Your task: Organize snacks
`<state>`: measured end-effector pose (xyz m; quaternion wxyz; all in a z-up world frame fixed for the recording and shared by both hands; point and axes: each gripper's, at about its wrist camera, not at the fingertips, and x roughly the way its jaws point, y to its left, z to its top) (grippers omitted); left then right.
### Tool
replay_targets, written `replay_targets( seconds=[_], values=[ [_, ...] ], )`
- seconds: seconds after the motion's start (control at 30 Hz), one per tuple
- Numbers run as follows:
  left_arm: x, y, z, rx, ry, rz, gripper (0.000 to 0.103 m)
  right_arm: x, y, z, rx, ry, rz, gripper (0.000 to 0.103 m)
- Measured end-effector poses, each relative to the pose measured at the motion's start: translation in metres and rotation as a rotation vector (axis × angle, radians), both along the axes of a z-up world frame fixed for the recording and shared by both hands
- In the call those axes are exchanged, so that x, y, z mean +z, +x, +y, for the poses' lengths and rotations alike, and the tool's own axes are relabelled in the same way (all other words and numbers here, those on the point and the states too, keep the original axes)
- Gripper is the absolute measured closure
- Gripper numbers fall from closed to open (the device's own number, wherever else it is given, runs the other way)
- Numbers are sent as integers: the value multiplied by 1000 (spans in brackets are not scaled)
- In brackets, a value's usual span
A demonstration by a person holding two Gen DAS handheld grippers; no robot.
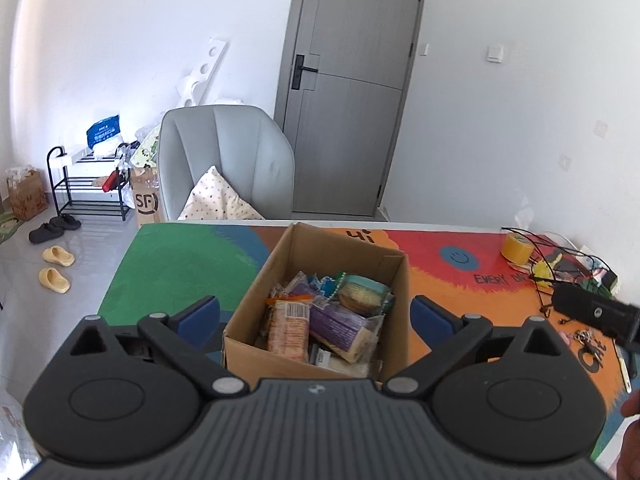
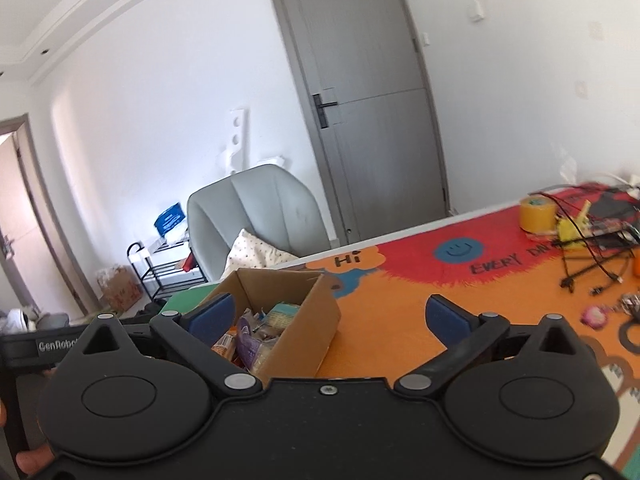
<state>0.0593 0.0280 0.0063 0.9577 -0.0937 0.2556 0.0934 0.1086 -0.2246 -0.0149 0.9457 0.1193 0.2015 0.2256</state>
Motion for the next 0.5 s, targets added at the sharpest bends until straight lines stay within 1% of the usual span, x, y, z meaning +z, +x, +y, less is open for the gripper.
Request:
replay_targets(
  seconds=[0.1,0.23,0.37,0.5],
  values=[
    [5,-7,-6,-12,11,-1,0,0,-5,-6,-22,-9,20,0],
    [12,-14,-10,-24,26,-8,0,4,-16,-10,-53,-49,-31,0],
    [17,-19,-12,-34,46,1,0,9,-19,-15,-43,-60,-21,0],
    [18,-26,-11,-60,35,-3,0,11,-22,-17,-67,-104,2,0]
  ],
)
